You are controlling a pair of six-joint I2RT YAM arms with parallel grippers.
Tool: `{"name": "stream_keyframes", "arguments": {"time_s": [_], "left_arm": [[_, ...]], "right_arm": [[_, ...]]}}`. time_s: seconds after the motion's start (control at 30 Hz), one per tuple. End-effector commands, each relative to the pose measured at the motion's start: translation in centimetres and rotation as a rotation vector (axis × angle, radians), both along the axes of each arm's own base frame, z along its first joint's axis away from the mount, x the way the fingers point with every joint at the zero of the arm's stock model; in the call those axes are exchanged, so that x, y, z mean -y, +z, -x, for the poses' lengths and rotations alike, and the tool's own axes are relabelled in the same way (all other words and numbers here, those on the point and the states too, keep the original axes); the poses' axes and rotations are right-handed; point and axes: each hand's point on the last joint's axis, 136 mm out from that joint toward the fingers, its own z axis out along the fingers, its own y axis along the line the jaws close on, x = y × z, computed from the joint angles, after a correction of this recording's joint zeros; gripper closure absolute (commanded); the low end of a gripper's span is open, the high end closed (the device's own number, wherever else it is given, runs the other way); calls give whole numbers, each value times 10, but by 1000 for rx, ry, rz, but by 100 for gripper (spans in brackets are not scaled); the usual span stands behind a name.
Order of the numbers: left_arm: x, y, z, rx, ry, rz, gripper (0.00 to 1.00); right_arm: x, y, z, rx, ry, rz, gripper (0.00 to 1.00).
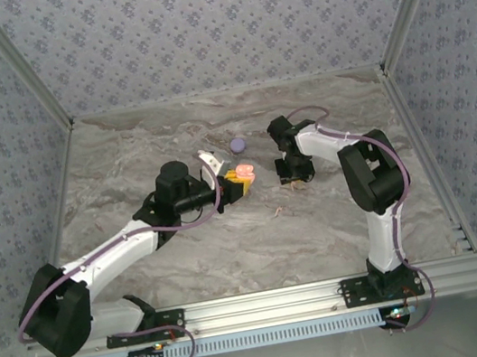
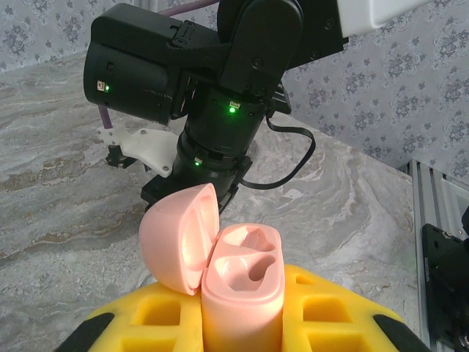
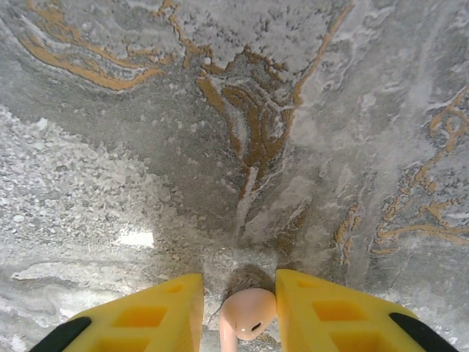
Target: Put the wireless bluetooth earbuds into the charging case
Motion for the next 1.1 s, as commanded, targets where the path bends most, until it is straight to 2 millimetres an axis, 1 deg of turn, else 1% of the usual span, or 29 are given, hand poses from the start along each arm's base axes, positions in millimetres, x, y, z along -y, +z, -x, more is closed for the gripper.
{"name": "stream_keyframes", "arguments": {"time_s": [0.0,0.07,0.2,0.47,1.07], "left_arm": [[-1,9,3,43,-3,9,86],[-1,10,3,44,-3,10,86],[-2,10,3,44,-3,9,86],[-1,11,3,47,-4,12,86],[-1,12,3,48,-5,11,86]], "right_arm": [[1,-5,1,-29,-27,0,66],[2,-4,2,-33,-30,3,63],[2,-1,6,-33,-26,2,63],[2,2,6,-35,-29,-2,66],[2,10,7,-15,-27,13,64]]}}
